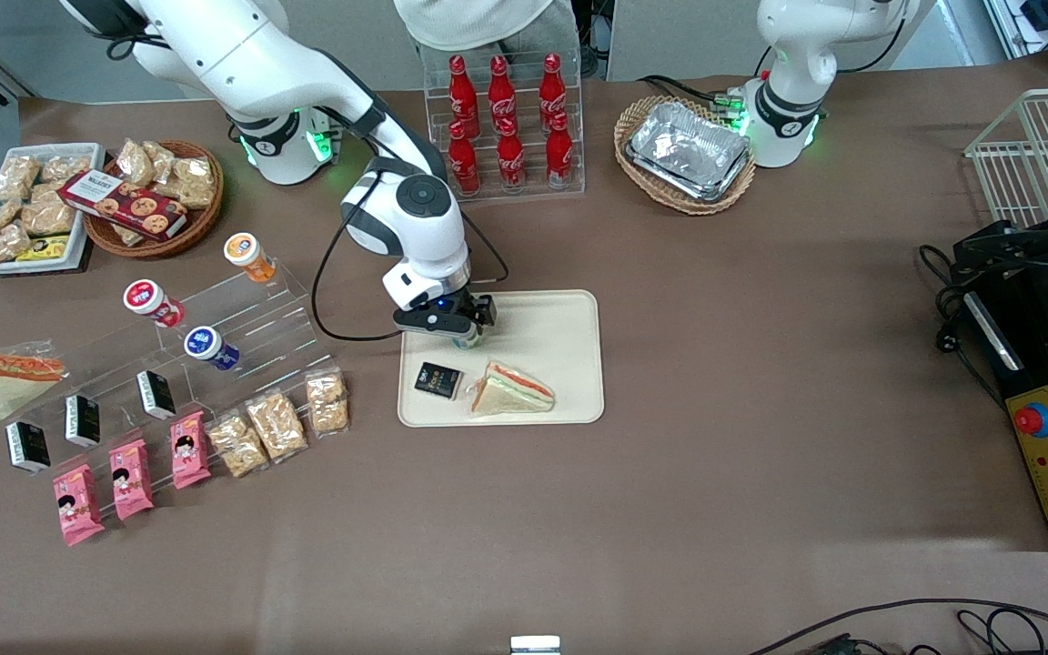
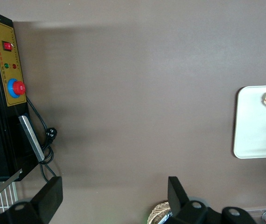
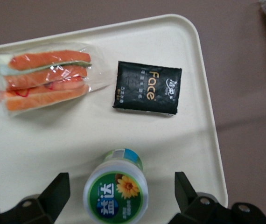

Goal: Place green gum on tray
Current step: 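Lower the gum bottle onto the tray beside the black tissue pack, then open the right gripper and raise it away from the tray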

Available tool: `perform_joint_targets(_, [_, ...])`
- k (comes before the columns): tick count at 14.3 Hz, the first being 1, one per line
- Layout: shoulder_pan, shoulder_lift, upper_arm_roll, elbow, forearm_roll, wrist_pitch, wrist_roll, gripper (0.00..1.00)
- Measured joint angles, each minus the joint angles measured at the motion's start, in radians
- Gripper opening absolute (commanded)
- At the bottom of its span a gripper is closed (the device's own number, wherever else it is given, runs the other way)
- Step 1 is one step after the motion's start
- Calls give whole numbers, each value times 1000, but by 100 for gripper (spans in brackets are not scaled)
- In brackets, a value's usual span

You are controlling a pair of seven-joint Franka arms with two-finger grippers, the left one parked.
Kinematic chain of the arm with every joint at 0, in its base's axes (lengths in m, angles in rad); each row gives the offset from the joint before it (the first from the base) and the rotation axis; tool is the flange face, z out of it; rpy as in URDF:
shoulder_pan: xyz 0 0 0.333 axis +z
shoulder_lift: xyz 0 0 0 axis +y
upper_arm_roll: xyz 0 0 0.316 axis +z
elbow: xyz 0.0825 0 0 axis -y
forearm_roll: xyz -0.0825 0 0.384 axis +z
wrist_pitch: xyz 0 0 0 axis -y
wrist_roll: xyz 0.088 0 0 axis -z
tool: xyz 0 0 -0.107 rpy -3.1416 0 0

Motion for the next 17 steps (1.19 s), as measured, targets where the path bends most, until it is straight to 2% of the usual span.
perform_joint_targets(1, [0, -18, 1, 7, 50, -25, -36, 100])
perform_joint_targets(4, [0, -102, 4, 66, 282, -172, -229, 100])
perform_joint_targets(6, [-2, -173, 2, 135, 378, -309, -326, 100])
perform_joint_targets(12, [-7, -251, -18, 508, 408, -813, -469, 100])
perform_joint_targets(15, [-10, -262, -100, 597, 438, -912, -571, 100])
perform_joint_targets(17, [-12, -281, -185, 611, 442, -923, -715, 100])
